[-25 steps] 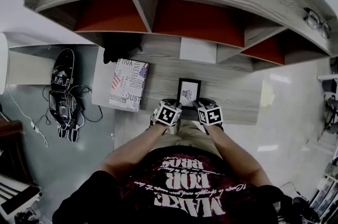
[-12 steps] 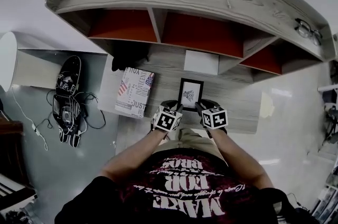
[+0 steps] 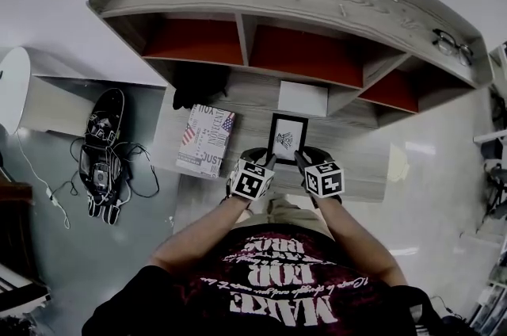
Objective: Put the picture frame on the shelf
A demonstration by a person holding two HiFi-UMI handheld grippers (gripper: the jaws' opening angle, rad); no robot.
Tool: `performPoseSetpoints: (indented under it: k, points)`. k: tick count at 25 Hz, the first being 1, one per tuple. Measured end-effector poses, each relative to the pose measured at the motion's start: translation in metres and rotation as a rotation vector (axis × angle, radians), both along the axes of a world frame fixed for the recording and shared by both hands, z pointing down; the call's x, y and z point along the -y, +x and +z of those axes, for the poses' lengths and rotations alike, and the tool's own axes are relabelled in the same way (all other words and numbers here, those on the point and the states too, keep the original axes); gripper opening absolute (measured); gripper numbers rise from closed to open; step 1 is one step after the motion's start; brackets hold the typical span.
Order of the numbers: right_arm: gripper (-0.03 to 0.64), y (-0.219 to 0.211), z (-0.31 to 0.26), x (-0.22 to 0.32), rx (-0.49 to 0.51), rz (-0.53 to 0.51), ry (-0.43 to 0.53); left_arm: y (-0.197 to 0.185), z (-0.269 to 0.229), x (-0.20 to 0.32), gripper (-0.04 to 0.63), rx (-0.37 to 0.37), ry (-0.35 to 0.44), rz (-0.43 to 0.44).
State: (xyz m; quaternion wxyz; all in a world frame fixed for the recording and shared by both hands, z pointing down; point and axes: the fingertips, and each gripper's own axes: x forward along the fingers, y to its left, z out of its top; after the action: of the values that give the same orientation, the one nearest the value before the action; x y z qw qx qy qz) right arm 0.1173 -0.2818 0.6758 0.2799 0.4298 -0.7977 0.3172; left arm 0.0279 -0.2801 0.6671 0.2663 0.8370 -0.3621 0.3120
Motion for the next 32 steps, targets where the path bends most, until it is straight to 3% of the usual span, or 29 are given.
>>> performPoseSetpoints:
  k: [23, 32]
  points:
    - [0.13, -0.018, -0.116, 0.01, 0.011, 0.027, 0.281, -0.019, -0.099, 0.007, 0.106, -0.079, 0.188, -0.059]
    - [0.138, -0.009, -0.149, 0.019, 0.032, 0.064, 0.343, -0.013, -0.148, 0.023, 0.106, -0.088, 0.313, -0.037]
